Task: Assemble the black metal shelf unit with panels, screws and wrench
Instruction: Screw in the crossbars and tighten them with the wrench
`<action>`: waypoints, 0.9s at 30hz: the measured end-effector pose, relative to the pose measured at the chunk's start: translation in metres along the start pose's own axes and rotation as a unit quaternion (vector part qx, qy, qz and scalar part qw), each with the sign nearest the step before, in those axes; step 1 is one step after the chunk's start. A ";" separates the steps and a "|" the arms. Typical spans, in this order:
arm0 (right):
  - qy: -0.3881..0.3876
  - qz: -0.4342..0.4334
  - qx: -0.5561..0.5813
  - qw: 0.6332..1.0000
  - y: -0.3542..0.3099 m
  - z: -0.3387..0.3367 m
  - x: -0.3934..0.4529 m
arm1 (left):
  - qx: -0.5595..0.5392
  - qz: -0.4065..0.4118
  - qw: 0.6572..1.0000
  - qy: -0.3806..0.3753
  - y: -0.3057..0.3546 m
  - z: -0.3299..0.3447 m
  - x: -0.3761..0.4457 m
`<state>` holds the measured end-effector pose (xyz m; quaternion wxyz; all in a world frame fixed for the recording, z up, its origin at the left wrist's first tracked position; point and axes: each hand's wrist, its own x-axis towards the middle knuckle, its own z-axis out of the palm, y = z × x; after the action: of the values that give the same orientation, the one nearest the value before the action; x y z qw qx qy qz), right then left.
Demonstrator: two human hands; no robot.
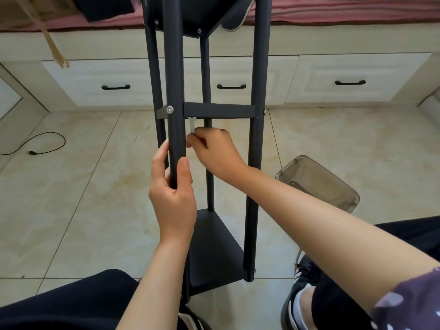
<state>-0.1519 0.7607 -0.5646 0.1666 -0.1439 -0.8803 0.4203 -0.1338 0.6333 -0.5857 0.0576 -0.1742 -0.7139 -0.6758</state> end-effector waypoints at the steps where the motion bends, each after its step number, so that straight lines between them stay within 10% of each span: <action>1: -0.026 0.010 0.000 1.000 0.000 -0.005 -0.003 | 0.000 0.000 1.000 -0.001 0.000 0.000 0.000; 9: -0.146 0.038 -0.032 0.988 -0.014 -0.039 -0.014 | 0.001 0.002 1.000 -0.003 -0.001 0.001 -0.001; 27: -0.107 0.012 -0.013 0.994 -0.026 -0.042 -0.006 | 0.006 0.007 1.000 -0.008 0.001 0.003 -0.005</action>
<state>-0.1323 0.7715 -0.5201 0.0644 -0.1104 -0.8966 0.4240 -0.1284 0.6350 -0.5868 0.0580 -0.1845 -0.7169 -0.6698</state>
